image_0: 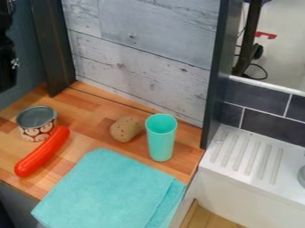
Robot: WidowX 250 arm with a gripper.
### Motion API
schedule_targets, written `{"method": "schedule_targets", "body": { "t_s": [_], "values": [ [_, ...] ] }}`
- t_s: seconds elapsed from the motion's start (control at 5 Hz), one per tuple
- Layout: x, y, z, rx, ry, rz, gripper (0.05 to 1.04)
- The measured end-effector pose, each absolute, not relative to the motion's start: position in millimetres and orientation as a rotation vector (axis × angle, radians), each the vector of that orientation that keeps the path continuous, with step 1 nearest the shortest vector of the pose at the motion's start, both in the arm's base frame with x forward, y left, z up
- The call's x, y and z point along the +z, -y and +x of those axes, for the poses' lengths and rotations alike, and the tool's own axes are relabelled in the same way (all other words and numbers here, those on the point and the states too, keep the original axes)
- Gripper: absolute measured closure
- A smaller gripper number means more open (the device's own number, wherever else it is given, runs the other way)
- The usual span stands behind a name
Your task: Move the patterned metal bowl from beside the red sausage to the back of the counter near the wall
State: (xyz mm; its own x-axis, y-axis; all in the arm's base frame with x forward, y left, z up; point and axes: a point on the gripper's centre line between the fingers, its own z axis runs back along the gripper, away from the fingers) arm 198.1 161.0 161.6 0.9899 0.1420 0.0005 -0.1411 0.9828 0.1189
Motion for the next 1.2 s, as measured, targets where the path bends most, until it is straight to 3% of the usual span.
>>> {"method": "schedule_targets", "body": {
  "t_s": [0.4, 0.6, 1.2],
  "values": [
    [144, -166, 205, 0.107, -0.010, 0.097, 0.082],
    [129, -184, 202, 0.110, 0.039, 0.110, 0.082],
    [65, -205, 211, 0.097, -0.040, 0.010, 0.082]
  ]
}}
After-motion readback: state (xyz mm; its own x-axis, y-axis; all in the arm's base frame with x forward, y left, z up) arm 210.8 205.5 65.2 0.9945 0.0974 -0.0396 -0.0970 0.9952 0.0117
